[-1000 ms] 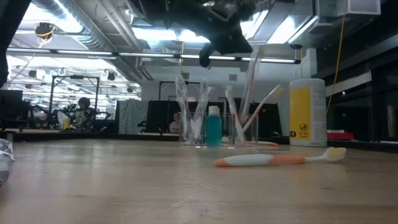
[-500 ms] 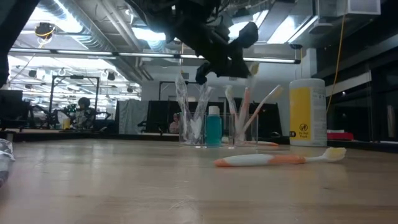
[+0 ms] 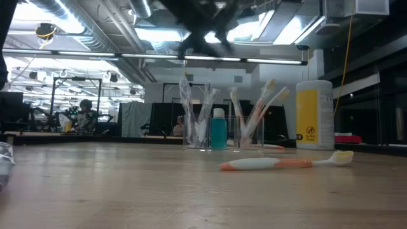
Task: Pick & Place toothbrushing station
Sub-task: Put the purple toothbrush into the left section of the transparent organizer
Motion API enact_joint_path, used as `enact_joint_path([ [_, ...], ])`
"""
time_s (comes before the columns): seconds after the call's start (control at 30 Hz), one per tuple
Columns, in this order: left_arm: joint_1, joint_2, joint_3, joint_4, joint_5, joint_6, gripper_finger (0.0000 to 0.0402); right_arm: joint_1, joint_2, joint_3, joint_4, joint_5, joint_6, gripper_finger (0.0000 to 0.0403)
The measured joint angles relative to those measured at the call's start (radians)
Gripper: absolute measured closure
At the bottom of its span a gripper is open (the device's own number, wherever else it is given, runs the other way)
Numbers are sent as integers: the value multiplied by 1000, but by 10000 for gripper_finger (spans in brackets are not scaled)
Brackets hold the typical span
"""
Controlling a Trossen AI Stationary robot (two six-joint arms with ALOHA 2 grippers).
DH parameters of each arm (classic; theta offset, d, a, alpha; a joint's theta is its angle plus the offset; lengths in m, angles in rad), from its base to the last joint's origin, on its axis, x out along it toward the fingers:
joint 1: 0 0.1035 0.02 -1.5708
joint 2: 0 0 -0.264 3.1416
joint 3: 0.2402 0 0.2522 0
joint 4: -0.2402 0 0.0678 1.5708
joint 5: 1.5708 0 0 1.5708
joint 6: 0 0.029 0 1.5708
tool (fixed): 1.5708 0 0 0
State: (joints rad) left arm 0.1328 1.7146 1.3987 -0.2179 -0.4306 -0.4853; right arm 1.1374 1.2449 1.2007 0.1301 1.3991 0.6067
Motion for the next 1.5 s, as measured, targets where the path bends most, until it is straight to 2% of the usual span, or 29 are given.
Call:
enact_joint_path([
  [0.13, -62, -21, -7, -393, 83, -191, 245, 0, 0, 0, 4, 5, -14, 167],
  [0.27, -231, -22, -7, -715, 140, -485, 258, 0, 0, 0, 5, 8, -20, 167],
  [0.37, -370, -16, -39, -774, 134, -767, 259, 0, 0, 0, 4, 22, -18, 167],
  [0.47, -489, -20, -66, -775, 185, -1094, 255, 0, 0, 0, 4, 41, -20, 167],
  [0.7, -721, 20, -68, -824, 207, -1649, 243, 0, -2, 0, 5, 49, -24, 167],
  [0.87, -790, 43, -69, -836, 301, -1729, 236, 0, -3, 0, 13, 48, -20, 167],
  [1.2, -747, 161, -69, -849, 297, -1742, 233, 0, -3, 0, 44, 33, -15, 167],
  [1.5, -761, 225, -69, -799, 311, -1757, 233, 0, -3, 0, 72, 26, -20, 167],
])
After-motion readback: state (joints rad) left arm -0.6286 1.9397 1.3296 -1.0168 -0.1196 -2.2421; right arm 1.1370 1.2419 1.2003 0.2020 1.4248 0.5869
